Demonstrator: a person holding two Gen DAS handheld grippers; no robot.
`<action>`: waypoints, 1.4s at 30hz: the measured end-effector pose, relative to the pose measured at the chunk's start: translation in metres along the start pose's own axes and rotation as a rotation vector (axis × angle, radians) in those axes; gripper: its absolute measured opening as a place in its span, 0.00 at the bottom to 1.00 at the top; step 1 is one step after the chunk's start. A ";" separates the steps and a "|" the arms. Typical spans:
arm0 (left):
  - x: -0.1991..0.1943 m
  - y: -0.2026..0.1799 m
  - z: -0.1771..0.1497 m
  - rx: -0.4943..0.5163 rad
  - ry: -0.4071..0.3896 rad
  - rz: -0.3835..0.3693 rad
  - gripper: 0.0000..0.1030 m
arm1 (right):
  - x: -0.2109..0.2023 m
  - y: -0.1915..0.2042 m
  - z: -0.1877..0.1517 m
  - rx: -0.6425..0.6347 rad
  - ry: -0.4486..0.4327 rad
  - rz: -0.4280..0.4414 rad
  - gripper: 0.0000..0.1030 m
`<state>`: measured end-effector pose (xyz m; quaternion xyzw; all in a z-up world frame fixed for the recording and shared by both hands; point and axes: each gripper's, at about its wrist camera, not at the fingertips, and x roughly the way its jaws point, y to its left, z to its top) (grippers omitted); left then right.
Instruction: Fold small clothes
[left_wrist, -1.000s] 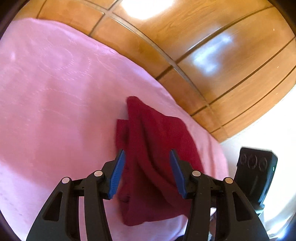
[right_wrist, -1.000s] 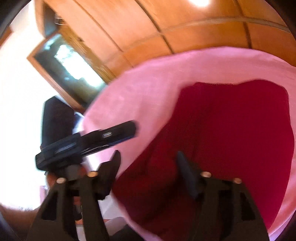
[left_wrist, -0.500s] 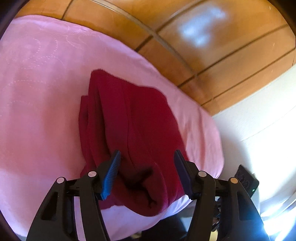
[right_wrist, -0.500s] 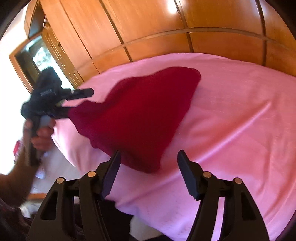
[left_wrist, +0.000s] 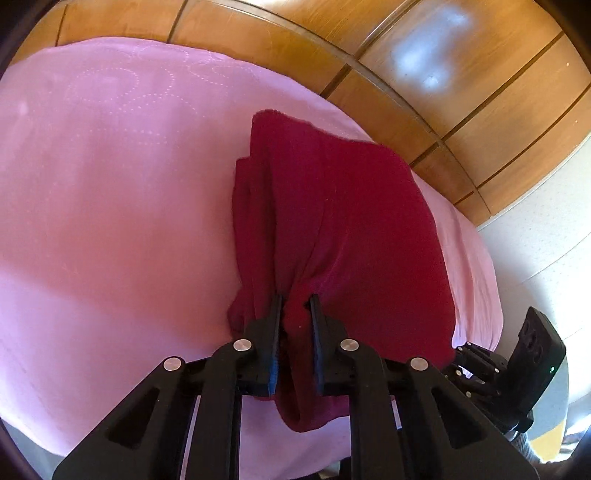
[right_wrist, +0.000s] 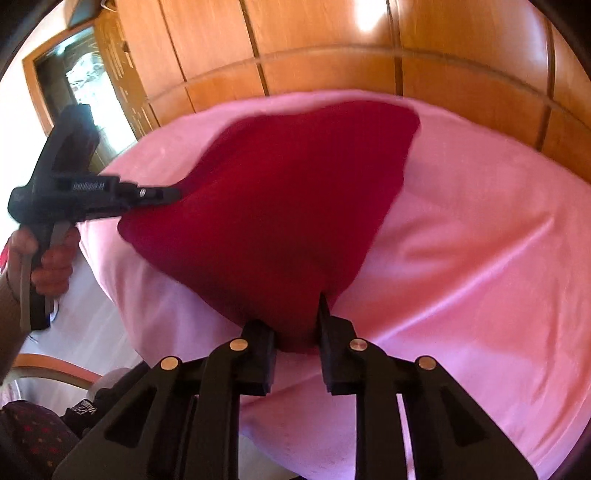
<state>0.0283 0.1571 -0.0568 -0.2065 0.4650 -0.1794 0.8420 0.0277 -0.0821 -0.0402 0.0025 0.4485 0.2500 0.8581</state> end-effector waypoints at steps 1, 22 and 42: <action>-0.003 -0.003 0.001 0.005 -0.017 0.007 0.15 | -0.002 0.000 0.001 -0.005 0.000 0.003 0.18; -0.001 -0.006 0.056 0.053 -0.133 0.066 0.12 | 0.024 0.003 0.092 0.065 -0.115 -0.057 0.63; -0.022 -0.028 0.042 0.196 -0.186 0.318 0.43 | 0.010 -0.004 0.107 0.044 -0.162 -0.084 0.75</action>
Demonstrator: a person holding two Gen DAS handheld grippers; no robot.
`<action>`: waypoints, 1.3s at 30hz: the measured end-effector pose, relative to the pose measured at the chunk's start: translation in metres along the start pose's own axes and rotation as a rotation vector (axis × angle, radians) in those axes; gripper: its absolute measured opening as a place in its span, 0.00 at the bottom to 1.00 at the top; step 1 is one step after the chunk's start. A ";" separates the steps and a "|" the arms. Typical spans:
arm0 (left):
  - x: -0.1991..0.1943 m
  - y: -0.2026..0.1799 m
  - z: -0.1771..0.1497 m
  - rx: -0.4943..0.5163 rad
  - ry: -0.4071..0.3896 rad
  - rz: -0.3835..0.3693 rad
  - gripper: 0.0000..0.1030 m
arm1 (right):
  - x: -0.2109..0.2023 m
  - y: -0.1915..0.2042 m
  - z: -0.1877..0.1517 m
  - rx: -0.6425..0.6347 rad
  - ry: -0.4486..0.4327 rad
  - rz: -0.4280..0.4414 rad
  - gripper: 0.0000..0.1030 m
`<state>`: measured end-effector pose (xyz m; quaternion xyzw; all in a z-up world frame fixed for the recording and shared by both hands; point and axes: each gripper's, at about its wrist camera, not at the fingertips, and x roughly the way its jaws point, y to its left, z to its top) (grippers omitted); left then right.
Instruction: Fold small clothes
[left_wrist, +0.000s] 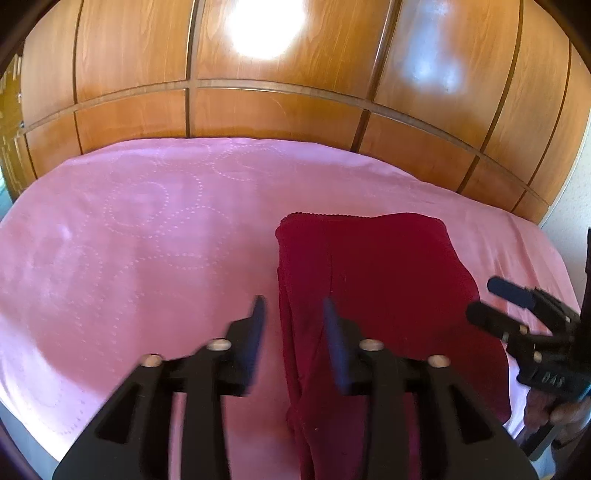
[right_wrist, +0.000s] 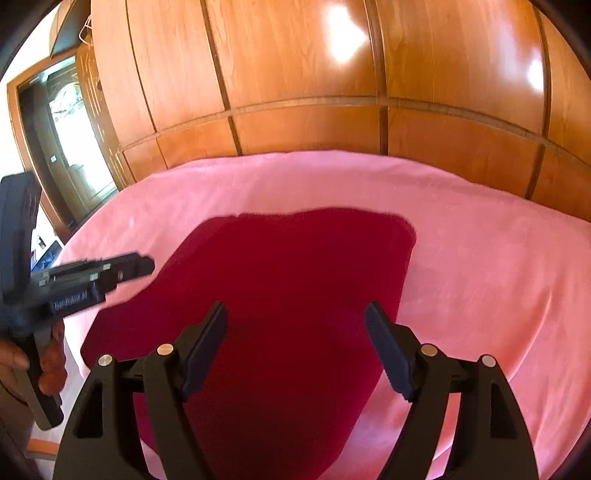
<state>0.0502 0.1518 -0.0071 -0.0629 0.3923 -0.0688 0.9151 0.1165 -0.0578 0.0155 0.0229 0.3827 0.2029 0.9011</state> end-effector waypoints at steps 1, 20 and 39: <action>0.000 0.000 0.000 -0.002 -0.005 0.000 0.46 | 0.003 -0.002 0.004 0.002 0.006 -0.008 0.76; 0.061 0.030 -0.013 -0.100 0.129 -0.152 0.47 | 0.087 -0.083 0.014 0.330 0.179 0.120 0.93; 0.066 0.045 -0.023 -0.279 0.101 -0.609 0.19 | 0.027 -0.073 -0.006 0.337 0.050 0.387 0.42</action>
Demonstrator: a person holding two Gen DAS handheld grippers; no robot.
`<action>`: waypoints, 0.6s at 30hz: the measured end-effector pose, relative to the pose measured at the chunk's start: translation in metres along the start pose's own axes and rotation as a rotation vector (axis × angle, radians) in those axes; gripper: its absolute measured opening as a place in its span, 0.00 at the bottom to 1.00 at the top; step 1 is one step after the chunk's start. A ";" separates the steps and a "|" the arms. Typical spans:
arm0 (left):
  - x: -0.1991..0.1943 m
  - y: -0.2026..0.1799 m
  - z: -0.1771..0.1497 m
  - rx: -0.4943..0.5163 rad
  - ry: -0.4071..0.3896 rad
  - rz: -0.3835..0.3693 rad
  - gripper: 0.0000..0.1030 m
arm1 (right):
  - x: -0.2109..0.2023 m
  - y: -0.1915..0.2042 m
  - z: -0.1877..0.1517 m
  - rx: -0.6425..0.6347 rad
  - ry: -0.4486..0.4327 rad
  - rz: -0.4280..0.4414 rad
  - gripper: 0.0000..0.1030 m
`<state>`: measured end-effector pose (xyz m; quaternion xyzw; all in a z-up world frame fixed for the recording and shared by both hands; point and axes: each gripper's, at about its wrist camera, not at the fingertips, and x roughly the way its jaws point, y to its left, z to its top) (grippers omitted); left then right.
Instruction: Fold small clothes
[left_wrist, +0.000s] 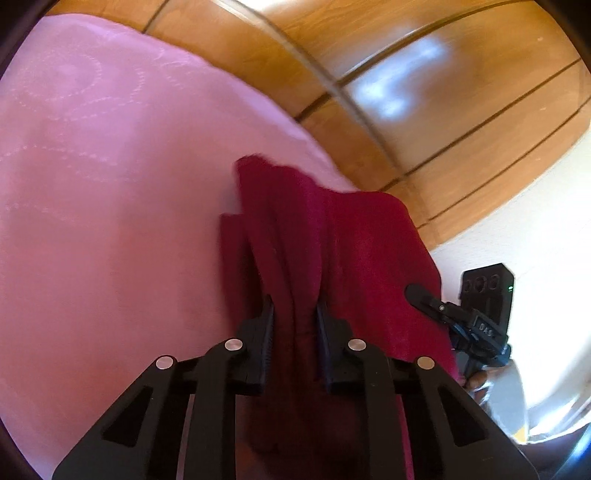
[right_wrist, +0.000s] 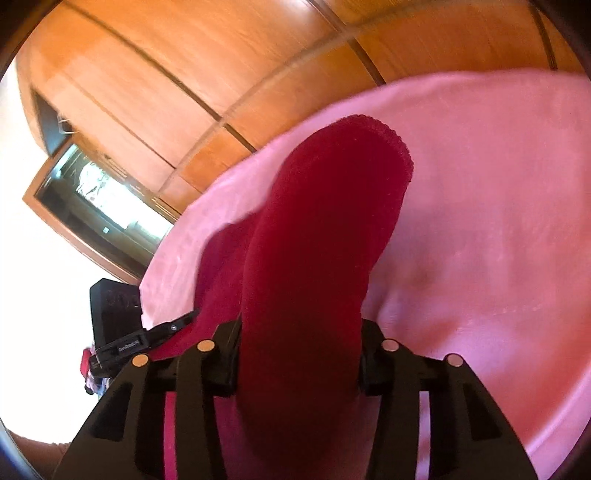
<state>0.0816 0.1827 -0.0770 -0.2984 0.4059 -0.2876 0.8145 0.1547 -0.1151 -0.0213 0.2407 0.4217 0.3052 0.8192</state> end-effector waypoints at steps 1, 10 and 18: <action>0.001 -0.010 0.000 0.016 0.000 -0.009 0.19 | -0.003 0.003 0.003 -0.011 -0.012 0.003 0.42; 0.093 -0.136 0.020 0.226 0.094 -0.143 0.19 | -0.130 -0.020 0.018 -0.061 -0.227 -0.138 0.41; 0.259 -0.238 0.004 0.519 0.314 0.123 0.19 | -0.188 -0.163 -0.005 0.214 -0.274 -0.437 0.52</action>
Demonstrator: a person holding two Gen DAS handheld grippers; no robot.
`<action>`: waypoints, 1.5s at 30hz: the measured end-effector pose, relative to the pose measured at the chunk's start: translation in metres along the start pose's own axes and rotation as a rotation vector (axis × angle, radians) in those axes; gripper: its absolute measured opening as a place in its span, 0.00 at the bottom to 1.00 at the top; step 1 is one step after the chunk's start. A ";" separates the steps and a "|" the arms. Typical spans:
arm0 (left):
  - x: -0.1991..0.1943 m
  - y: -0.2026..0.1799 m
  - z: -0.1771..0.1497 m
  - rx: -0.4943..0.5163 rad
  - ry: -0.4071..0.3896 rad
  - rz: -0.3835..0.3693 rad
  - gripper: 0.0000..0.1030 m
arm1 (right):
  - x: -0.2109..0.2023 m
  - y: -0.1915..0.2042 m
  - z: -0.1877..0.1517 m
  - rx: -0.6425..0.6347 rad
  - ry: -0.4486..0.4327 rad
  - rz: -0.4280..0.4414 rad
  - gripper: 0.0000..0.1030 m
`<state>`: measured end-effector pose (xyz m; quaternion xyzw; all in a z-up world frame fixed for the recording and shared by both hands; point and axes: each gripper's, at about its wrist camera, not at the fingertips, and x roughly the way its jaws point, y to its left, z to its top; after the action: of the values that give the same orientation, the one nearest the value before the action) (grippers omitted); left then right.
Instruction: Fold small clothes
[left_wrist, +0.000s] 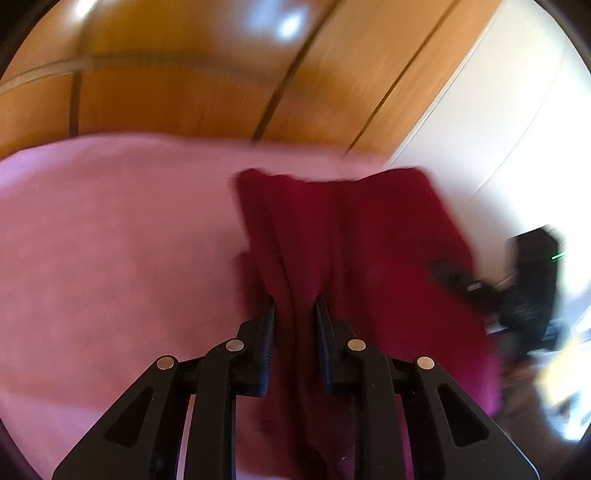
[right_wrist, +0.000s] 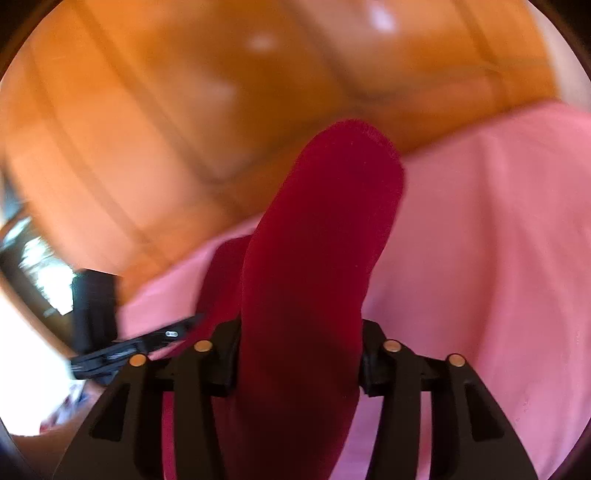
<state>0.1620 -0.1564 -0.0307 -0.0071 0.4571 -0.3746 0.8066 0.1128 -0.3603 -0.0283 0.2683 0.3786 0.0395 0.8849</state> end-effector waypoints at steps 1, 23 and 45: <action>0.016 -0.005 -0.002 0.024 0.032 0.032 0.19 | 0.013 -0.017 -0.010 0.029 0.047 -0.061 0.58; -0.012 -0.001 -0.063 -0.043 -0.039 0.288 0.25 | -0.013 0.082 -0.112 -0.284 -0.068 -0.371 0.64; -0.125 -0.043 -0.109 -0.038 -0.339 0.473 0.89 | -0.064 0.121 -0.116 -0.128 -0.255 -0.530 0.98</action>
<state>0.0173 -0.0751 0.0125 0.0220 0.3115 -0.1612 0.9362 0.0031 -0.2224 0.0081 0.1068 0.3179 -0.2031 0.9200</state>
